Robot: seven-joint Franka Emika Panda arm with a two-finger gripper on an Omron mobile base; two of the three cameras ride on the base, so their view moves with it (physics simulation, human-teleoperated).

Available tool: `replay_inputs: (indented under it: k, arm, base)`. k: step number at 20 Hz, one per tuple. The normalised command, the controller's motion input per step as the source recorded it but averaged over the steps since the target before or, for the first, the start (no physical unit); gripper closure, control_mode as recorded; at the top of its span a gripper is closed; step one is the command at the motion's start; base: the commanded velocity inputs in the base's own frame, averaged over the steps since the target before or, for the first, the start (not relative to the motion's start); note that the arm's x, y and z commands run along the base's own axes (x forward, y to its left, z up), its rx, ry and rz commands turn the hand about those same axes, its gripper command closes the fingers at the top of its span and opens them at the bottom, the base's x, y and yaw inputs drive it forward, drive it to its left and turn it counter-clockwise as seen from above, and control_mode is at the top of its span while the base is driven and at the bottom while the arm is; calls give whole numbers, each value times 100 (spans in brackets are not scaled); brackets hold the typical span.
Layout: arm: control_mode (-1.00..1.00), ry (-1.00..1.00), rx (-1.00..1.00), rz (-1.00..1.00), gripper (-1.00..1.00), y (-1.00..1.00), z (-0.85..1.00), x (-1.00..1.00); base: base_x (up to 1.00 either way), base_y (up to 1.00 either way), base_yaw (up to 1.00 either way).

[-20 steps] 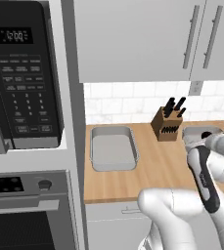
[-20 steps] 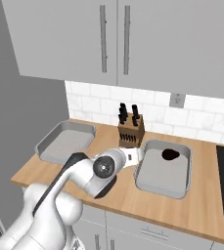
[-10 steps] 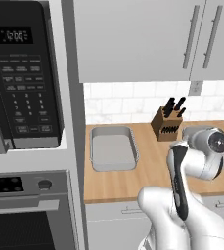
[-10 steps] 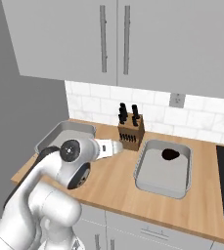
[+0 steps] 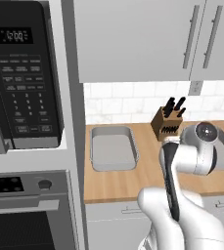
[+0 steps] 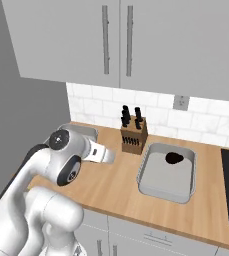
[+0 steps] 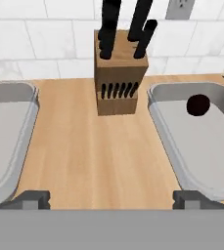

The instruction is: Place one avocado and one chicken drumstick in each tupperware on the nearby counter, to pack two identical lunches.

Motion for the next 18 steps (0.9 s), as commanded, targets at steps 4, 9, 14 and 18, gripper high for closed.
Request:
replay_inputs:
  k: [4,9,14,18]
  arm:
    - [-100,0,33,-16,-100,2,2,-79]
    - [-100,-8,0,0,-100,47,0,-100]
    - [-100,-14,-25,0,-100,100,24,-81]
    - [100,-9,-15,0,-100,48,13,-49]
  base:
    - [0,0,0]
    - [0,0,0]
    - [0,0,0]
    - [-50,42,1]
